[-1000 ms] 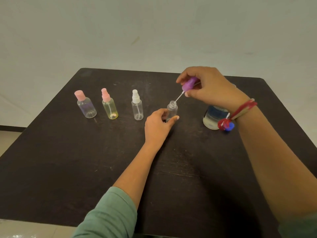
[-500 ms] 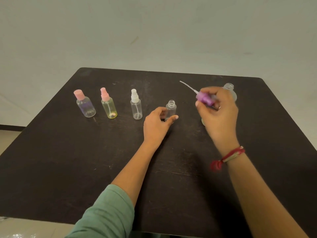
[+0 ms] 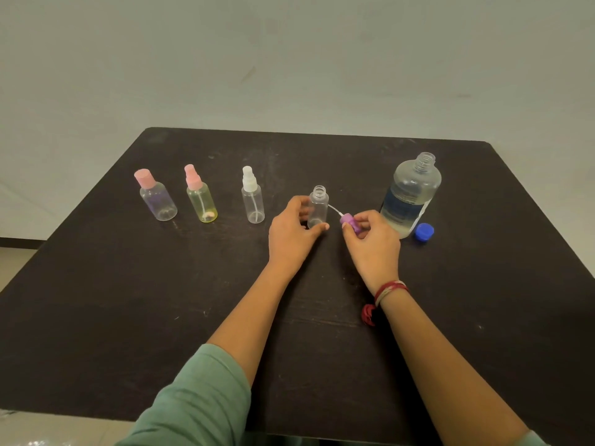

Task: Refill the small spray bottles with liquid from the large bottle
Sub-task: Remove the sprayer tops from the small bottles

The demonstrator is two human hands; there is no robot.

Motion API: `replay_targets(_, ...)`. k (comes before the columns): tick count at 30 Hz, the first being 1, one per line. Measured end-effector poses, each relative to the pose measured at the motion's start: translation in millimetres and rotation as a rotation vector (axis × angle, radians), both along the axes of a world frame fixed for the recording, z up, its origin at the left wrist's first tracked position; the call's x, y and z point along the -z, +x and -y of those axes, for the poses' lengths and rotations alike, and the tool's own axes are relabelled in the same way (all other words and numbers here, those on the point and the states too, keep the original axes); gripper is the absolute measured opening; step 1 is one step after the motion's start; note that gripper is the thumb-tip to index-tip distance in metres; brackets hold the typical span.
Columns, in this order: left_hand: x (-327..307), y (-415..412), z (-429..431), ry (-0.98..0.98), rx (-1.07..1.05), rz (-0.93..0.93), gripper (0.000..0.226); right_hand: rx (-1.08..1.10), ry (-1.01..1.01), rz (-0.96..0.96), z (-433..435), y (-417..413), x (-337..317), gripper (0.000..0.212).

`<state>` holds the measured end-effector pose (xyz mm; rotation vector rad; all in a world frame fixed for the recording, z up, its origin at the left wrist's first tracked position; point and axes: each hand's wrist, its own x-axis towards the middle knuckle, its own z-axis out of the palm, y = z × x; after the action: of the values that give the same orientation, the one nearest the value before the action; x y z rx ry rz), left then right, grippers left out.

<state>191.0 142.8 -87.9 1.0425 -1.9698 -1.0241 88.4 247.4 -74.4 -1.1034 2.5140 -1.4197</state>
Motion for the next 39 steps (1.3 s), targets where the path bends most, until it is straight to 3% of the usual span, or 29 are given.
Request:
replay_targets(16, -7, -7, 0, 0.061, 0.049, -0.035, 0.078, 0.007, 0.115, -0.046, 8, 1, 6, 0.021)
replay_targets(21, -8, 13, -10, 0.084, 0.060, -0.072, 0.080, 0.008, 0.161, -0.077, 2, 4, 6, 0.039)
replay_targets(24, -6, 43, -24, -0.073, 0.035, -0.108, 0.063, -0.013, -0.027, -0.195, -5, 20, -2, 0.032)
replay_targets(29, -10, 81, -15, -0.370, -0.111, -0.105, 0.046, -0.254, -0.253, -0.281, 12, 65, -25, 0.023)
replay_targets(33, -5, 91, -2, -0.315, -0.217, -0.143, 0.045, -0.382, -0.287, -0.136, 44, 92, -29, 0.033)
replay_targets(39, 0, 88, 4, -0.189, -0.211, -0.128, 0.061, -0.361, -0.092, 0.132, 99, 90, -25, 0.068)
